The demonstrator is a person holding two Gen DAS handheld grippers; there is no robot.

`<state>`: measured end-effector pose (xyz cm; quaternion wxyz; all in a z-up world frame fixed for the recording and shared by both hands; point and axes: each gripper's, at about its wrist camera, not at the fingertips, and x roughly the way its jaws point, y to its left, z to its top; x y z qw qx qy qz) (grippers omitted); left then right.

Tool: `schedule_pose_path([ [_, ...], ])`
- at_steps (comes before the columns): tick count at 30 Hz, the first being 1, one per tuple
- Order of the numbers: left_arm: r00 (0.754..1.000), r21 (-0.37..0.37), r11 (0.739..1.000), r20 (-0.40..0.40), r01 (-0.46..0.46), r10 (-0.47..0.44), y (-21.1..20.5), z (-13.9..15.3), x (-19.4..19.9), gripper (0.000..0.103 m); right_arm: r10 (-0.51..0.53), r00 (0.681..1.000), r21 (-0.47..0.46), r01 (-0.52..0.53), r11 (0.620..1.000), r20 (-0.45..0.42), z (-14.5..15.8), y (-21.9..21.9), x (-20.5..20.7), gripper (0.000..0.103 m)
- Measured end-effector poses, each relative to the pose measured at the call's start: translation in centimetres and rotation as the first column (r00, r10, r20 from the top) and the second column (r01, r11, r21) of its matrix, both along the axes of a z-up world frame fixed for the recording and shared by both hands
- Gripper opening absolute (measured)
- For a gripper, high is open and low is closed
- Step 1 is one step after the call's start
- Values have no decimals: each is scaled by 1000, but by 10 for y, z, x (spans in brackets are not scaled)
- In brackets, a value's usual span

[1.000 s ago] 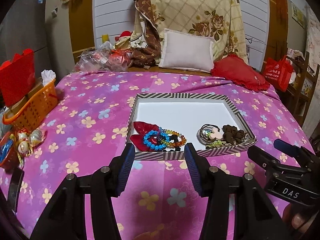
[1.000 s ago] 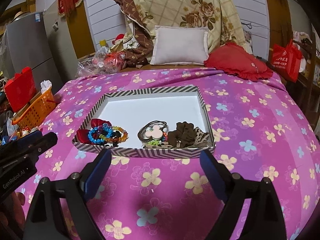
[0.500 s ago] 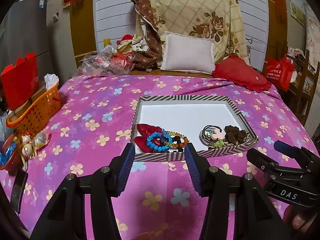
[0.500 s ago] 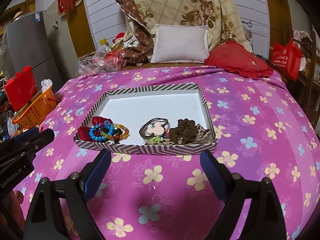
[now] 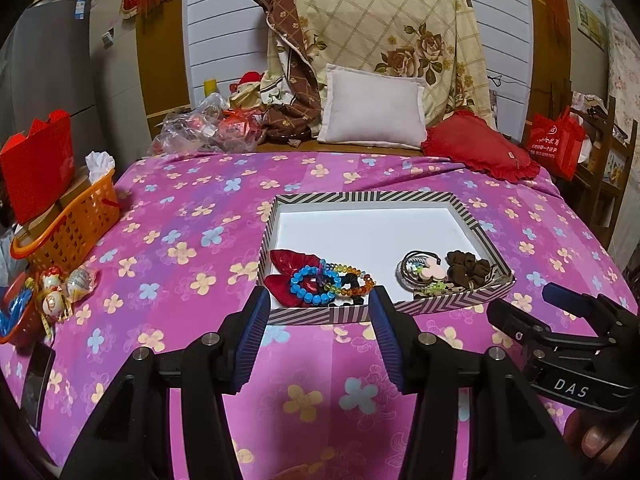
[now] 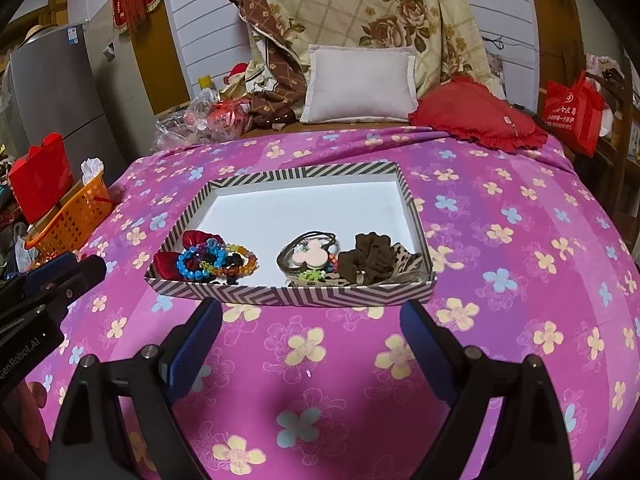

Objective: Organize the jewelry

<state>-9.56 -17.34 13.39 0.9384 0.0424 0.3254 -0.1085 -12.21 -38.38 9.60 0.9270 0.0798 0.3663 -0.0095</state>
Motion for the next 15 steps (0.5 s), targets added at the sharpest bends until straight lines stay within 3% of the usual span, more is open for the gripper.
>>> schedule_pose_path([
  [15, 1000, -1, 1000, -5, 4, -4, -3, -1, 2, 52, 1, 1000, 12, -1, 1000, -14, -7, 2, 3, 93],
])
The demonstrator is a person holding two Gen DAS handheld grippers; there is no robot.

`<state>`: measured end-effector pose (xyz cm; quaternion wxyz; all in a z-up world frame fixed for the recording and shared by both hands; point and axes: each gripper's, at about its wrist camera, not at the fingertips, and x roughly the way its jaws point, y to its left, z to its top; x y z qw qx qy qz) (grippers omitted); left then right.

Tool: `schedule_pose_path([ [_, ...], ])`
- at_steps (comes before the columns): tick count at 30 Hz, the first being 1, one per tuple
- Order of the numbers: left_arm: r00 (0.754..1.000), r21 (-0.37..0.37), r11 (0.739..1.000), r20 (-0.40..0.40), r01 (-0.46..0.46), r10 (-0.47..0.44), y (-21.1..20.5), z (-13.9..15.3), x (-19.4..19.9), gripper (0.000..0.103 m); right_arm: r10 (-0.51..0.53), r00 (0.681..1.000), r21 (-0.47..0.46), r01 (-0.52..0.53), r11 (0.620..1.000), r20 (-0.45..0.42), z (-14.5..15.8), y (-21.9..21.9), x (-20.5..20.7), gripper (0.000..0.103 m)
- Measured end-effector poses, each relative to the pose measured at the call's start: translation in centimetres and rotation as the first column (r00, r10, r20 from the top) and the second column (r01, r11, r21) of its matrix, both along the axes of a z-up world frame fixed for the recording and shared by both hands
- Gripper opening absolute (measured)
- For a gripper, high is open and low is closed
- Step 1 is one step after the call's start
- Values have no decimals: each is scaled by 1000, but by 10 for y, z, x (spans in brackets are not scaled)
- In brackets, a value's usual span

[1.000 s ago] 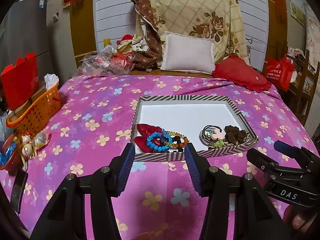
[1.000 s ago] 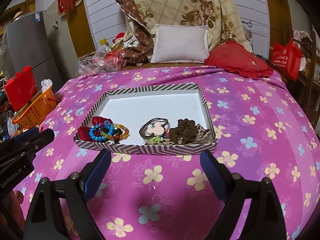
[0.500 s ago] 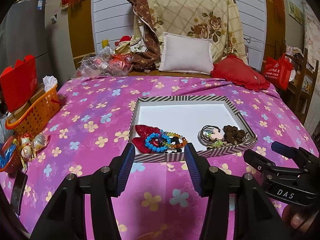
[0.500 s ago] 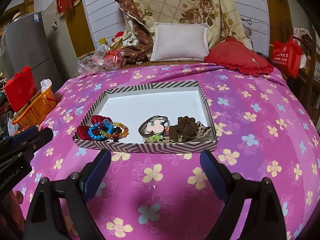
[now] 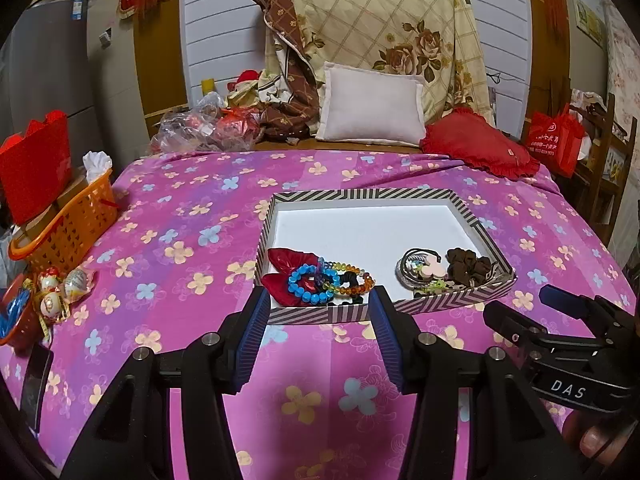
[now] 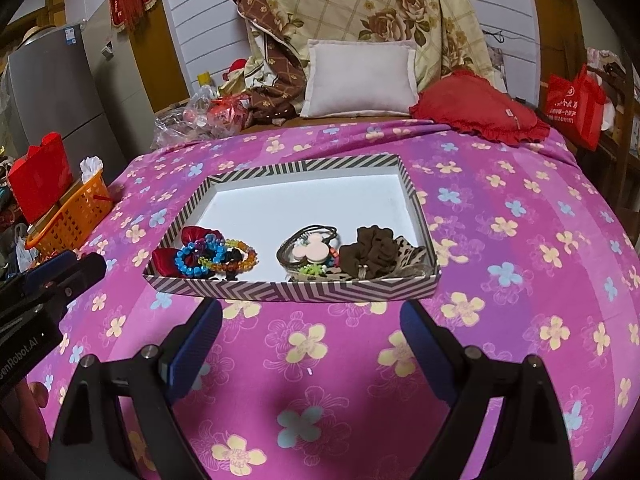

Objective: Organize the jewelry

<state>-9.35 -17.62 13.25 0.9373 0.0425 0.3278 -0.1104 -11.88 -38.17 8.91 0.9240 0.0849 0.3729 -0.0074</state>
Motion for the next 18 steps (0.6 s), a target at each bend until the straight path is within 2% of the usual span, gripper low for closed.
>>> schedule_pose_path([
  [11, 1000, -5, 1000, -17, 14, -14, 0, -8, 7, 52, 3, 1000, 8, -3, 1000, -12, -6, 1, 3, 93],
  [18, 1000, -21, 999, 4, 28, -28, 4, -10, 7, 52, 3, 1000, 14, -3, 1000, -21, -11, -1, 4, 93],
])
